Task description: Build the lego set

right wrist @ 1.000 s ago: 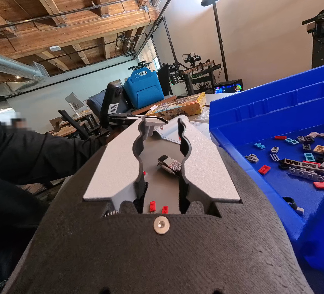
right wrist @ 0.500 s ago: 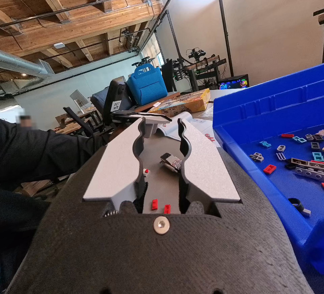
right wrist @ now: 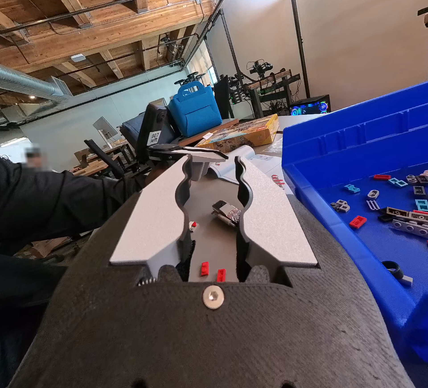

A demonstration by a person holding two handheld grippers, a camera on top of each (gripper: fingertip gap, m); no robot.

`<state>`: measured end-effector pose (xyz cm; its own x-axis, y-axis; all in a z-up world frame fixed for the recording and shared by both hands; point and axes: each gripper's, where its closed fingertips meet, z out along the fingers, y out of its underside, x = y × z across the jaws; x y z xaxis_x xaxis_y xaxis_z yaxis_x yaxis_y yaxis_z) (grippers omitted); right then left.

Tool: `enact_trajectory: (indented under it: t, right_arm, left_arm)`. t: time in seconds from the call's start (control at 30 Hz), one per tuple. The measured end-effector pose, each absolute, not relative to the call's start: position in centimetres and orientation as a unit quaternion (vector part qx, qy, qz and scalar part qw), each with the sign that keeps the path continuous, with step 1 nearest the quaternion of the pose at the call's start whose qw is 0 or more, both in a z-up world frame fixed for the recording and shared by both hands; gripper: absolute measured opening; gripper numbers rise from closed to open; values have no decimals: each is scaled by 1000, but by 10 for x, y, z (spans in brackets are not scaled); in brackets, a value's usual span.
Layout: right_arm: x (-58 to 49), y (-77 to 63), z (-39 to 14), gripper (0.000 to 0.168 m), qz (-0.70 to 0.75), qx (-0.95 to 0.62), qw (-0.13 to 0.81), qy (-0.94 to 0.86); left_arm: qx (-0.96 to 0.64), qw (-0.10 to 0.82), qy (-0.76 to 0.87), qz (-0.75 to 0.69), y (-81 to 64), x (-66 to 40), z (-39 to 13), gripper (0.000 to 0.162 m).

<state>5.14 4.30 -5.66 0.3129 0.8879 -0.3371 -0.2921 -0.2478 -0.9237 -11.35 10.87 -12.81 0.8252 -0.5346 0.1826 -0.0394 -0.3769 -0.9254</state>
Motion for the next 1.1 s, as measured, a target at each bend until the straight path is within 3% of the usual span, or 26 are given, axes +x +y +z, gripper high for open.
enact_trajectory:
  t: [0.17,0.3,0.37,0.43,0.53,0.73,0.93,1.1]
  right_arm:
    - [49,43,-58,37,533,-590,549,-256]
    - [48,42,-59,37,542,-589,540,-262]
    - [46,42,-60,37,544,-592,533,-262]
    - [45,42,-61,37,545,-594,529,-265]
    - [42,39,-62,37,549,-593,520,-276]
    - [42,35,-61,37,566,-585,509,-280]
    - [41,35,-62,38,573,-587,498,-282]
    - [47,41,-62,38,580,-591,491,-270]
  left_arm:
    - [-794,533,220,-192,112,-94,-118,31]
    - [-710,574,348,-214,115,12,9,34]
    - [-678,540,433,-249,111,92,67,39]
    - [-663,454,519,-291,100,181,90,41]
    - [-635,329,641,-279,84,307,68,46]
    - [-504,149,835,-162,44,482,-54,42]
    - [-356,34,933,-36,26,508,-143,30]
    - [-291,23,956,-28,19,507,-165,24]
